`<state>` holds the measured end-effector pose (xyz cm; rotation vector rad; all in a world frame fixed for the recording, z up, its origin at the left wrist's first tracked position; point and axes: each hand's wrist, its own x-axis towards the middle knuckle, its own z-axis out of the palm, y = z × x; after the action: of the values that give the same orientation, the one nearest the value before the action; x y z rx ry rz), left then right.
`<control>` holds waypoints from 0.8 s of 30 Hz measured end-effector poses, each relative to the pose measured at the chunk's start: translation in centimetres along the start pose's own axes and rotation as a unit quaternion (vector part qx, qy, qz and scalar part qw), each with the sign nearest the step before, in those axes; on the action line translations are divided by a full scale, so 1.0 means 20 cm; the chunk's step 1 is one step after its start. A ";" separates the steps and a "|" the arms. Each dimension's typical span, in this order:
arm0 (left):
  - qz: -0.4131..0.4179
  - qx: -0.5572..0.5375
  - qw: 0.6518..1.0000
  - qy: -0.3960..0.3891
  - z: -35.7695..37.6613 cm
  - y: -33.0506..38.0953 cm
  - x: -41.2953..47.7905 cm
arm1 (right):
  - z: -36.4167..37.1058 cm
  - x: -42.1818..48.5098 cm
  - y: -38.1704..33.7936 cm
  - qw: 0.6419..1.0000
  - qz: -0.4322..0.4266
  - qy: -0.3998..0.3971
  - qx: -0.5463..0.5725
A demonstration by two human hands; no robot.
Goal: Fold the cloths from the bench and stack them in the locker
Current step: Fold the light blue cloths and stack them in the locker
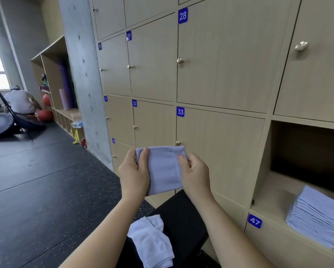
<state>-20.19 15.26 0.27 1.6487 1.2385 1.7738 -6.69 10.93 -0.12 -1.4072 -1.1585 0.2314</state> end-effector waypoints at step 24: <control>-0.111 -0.028 0.955 -0.275 0.49 0.03 -0.40 | -0.60 -0.15 0.34 0.986 0.127 0.093 -0.045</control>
<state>-9.18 11.72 -4.65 1.7270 1.0462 1.0963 4.06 2.64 -4.43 -1.6208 -0.8433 0.2236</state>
